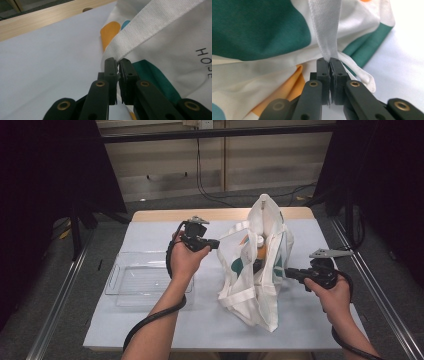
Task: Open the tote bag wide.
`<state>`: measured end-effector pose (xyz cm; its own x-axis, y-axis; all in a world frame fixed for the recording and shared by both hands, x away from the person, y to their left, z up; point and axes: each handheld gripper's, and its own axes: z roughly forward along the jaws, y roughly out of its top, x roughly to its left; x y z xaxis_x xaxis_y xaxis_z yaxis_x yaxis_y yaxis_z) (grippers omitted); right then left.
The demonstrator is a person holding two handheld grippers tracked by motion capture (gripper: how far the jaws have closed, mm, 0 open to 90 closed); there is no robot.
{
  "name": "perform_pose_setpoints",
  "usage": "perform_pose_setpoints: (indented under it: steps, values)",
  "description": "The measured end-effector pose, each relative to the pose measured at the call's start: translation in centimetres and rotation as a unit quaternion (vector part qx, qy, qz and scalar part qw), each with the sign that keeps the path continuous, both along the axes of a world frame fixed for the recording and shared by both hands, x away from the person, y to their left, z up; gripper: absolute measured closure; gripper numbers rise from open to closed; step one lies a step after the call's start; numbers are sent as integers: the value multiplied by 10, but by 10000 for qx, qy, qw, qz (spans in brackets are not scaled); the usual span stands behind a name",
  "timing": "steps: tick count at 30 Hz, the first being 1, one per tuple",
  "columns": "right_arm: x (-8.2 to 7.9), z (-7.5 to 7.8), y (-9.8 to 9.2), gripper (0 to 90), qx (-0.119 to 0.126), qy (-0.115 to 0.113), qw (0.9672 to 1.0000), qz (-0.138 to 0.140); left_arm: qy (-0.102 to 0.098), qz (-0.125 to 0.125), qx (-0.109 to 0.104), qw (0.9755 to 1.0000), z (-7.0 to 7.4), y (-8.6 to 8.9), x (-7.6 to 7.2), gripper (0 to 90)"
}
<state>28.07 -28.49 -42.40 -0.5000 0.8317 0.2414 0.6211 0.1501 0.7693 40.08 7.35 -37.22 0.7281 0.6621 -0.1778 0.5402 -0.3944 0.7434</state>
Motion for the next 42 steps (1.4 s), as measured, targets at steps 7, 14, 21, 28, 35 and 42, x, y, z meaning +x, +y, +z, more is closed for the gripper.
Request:
perform_pose_setpoints:
  steps: [7,14,21,28,35,42]
  values:
    - [0,-12,-11,879,-60,189,9997,-135,60,15,107,9999,-2,5,1,855]
    - [0,-18,-17,874,-5,244,9995,-200,134,85,175,9997,-9,4,1,855]
    - [0,-12,-13,866,-47,116,9998,-162,115,-7,116,9999,-10,4,2,808]
    - [1,-8,-9,859,-89,56,9999,-119,-175,-130,17,9998,-4,2,2,602]
    - [2,-6,-4,853,-146,23,9999,-64,-387,-416,52,9984,3,-12,2,483]
    - [3,-5,0,845,-123,40,9999,-54,-137,-532,-298,9980,9,-29,2,620]
